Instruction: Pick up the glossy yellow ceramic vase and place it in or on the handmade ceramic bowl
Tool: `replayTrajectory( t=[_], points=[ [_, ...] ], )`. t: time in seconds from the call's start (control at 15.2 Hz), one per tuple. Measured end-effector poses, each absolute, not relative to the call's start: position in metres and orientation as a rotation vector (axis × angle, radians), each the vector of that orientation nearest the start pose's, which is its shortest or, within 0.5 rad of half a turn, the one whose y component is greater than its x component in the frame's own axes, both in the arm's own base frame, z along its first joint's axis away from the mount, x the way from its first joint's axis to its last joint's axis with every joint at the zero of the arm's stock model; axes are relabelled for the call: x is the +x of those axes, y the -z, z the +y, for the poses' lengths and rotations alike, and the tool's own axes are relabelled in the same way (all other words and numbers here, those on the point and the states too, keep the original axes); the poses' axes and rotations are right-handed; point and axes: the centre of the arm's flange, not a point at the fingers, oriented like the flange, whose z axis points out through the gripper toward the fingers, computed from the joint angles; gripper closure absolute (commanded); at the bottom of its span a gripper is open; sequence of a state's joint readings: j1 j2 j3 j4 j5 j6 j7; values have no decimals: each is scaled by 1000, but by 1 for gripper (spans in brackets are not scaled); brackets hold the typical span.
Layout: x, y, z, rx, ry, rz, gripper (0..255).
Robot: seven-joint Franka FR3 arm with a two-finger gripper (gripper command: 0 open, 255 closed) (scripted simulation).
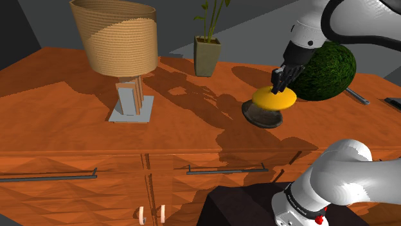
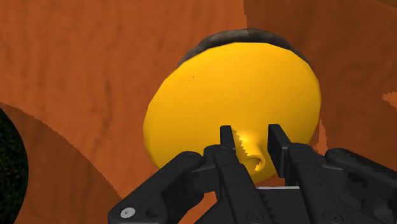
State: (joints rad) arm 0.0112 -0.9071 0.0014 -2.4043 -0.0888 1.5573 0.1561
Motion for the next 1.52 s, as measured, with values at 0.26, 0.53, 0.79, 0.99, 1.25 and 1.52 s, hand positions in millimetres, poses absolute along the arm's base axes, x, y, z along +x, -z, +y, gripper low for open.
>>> replayTrajectory(
  t=[0.26,0.53,0.79,0.99,1.25,1.52],
  points=[
    [274,-580,-6,-3215,109,238,255],
    [273,-560,-5,-3215,109,238,255],
    [273,-556,-5,-3215,109,238,255],
    [273,-556,-5,-3215,109,238,0],
    [273,-556,-5,-3215,110,238,0],
    [272,-574,-4,-3215,111,238,0]
  ],
)
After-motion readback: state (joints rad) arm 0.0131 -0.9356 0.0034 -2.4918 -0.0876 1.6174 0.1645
